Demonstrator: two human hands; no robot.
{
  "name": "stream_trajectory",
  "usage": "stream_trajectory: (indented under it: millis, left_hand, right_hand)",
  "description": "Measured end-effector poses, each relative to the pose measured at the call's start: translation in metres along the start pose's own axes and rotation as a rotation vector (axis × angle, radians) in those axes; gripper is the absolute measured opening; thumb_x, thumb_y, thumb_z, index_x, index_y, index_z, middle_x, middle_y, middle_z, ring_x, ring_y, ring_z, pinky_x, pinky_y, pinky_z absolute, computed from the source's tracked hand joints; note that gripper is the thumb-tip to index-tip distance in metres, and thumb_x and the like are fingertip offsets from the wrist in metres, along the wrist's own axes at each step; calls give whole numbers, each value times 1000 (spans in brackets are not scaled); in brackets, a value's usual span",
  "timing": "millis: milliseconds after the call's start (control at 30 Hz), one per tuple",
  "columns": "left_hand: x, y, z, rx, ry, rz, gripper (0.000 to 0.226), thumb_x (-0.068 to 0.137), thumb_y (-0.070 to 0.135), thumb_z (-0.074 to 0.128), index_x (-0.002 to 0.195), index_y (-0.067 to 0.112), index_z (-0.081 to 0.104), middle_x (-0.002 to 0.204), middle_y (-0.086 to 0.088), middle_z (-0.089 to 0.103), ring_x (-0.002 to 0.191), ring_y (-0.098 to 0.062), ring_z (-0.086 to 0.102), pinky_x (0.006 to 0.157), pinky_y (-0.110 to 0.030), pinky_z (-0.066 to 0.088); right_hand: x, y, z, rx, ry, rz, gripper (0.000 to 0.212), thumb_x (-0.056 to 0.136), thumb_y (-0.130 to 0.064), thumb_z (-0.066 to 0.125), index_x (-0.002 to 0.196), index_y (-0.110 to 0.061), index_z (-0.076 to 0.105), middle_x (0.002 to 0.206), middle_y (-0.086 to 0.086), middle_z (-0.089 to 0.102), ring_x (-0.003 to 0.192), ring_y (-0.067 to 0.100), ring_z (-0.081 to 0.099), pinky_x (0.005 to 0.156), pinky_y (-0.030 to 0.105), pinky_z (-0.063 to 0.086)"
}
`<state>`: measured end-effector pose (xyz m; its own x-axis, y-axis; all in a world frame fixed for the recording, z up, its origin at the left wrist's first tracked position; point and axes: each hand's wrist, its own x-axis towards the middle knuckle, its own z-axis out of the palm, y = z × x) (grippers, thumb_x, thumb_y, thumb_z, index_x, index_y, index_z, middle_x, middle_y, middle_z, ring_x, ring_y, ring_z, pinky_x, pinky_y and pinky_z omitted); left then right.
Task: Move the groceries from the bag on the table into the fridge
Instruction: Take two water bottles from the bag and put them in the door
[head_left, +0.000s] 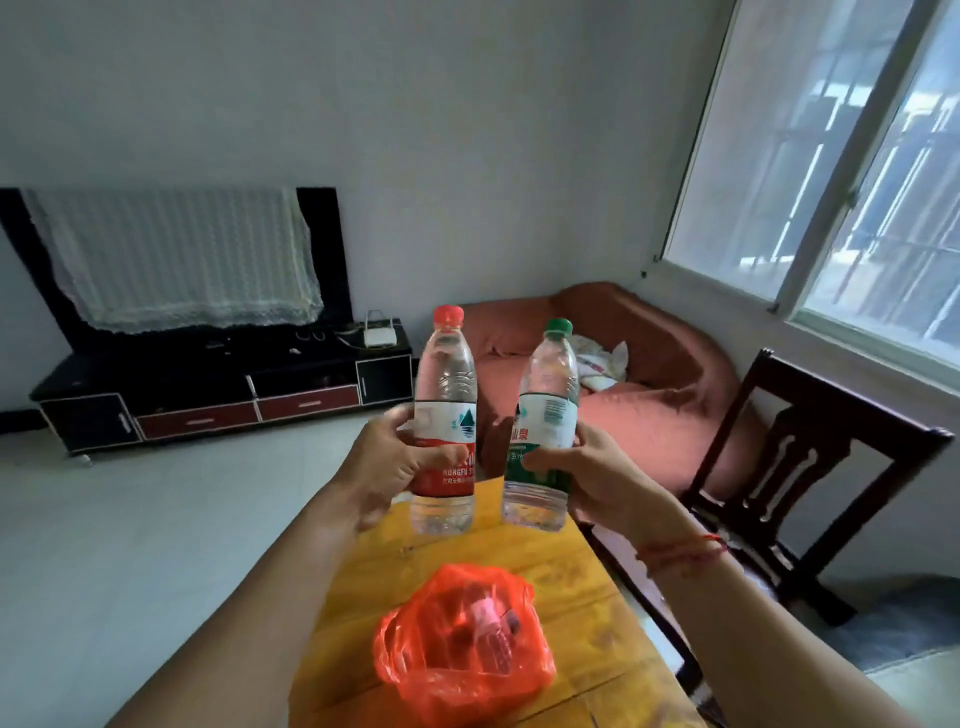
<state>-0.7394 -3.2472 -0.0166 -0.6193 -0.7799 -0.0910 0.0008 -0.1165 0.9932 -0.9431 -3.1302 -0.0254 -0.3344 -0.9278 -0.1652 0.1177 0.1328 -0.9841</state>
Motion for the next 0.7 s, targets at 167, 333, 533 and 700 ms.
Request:
stream_trajectory:
  millis: [167,333,533,700]
  left_hand:
    - [-16,44,7,92,34,174,68,59,-8,84,118,11,58,99,-10,76,93,-28,74,79,-42,59]
    - [-34,79,11,196,82,344,65,65,-15,80,116,19,57,95,-6,76,87,-22,74,71,-31,59]
    - [-53,101,8,261,145,466,67,66,-8,83,118,24,55,99,-3,75,89,-16,74,72,-27,59]
    - [-60,102,3,257,193,512,74,67,-3,85,128,25,52,107,0,74,97,-15,72,82,-31,58]
  right_hand:
    - [-24,-52,0,-94,103,-180,42,78,4,78,112,-11,60,98,11,76,84,25,75,70,41,61]
    - [-36,-85,2,-203,195,-341,63,69,2,86,117,-21,54,101,3,75,90,16,75,73,30,61]
    - [-46,-108,4,-363,206,-487,82,60,-13,94,124,-36,49,103,-6,74,93,9,73,82,33,61]
    - [-43,-104,13,-392,179,-537,86,52,-19,95,121,-38,48,104,-5,72,96,12,72,85,40,62]
